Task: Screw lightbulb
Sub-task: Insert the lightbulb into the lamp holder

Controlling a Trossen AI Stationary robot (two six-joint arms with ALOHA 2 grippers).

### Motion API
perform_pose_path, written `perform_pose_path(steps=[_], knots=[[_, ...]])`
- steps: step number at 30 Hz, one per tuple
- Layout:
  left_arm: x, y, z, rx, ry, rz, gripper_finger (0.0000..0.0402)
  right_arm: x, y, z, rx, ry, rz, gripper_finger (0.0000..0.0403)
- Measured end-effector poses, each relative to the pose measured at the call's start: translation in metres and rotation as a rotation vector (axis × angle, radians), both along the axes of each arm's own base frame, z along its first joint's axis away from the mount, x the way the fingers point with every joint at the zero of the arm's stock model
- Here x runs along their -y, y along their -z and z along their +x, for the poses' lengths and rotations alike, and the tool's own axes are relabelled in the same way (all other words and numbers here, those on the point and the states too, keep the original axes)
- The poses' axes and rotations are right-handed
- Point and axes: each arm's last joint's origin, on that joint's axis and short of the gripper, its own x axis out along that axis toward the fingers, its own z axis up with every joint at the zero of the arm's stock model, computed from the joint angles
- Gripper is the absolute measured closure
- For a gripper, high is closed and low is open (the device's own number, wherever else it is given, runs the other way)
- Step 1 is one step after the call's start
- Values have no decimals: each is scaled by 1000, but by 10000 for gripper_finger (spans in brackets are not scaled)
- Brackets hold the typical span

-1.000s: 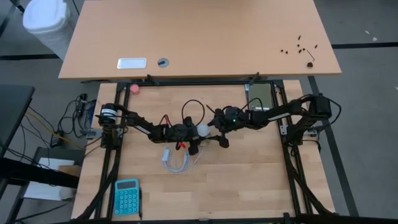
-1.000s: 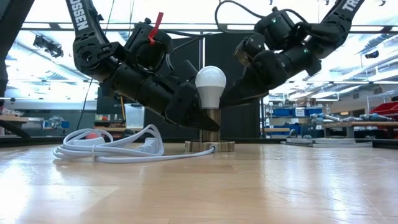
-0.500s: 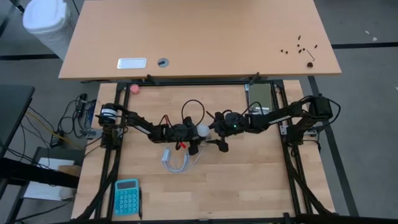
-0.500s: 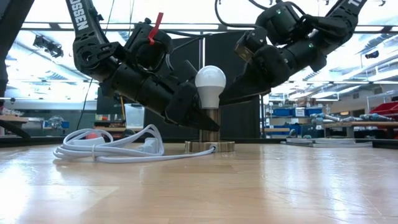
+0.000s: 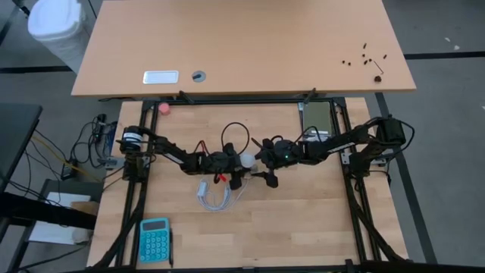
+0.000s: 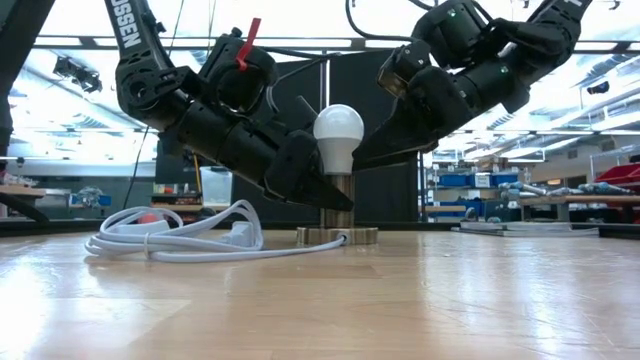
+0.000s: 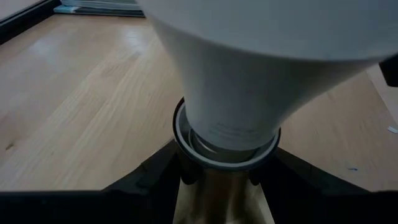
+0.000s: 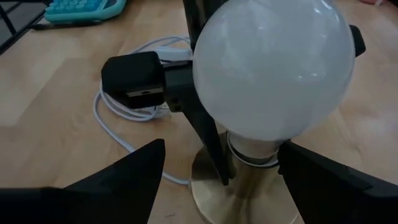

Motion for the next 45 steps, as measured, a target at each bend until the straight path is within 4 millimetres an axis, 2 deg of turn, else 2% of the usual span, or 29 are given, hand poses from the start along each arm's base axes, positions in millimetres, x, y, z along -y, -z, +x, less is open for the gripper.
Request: perform_pose_path(steps=[10, 23, 32, 42, 45], knots=[[-2, 0, 0, 0, -31, 7, 204, -13, 6, -4, -83, -27, 64, 81], [-1, 0, 0, 0, -16, 3, 204, 4, -14, -10, -28, 136, -42, 81], [-1, 0, 0, 0, -12, 2, 204, 11, 4, 2, -5, 89, 1, 81], [-1, 1, 0, -6, 0, -3, 204, -15, 3, 1, -9, 50, 70, 80], [-3, 0, 0, -4, -26, 2, 204, -29, 3, 0, -28, -18, 128, 81]])
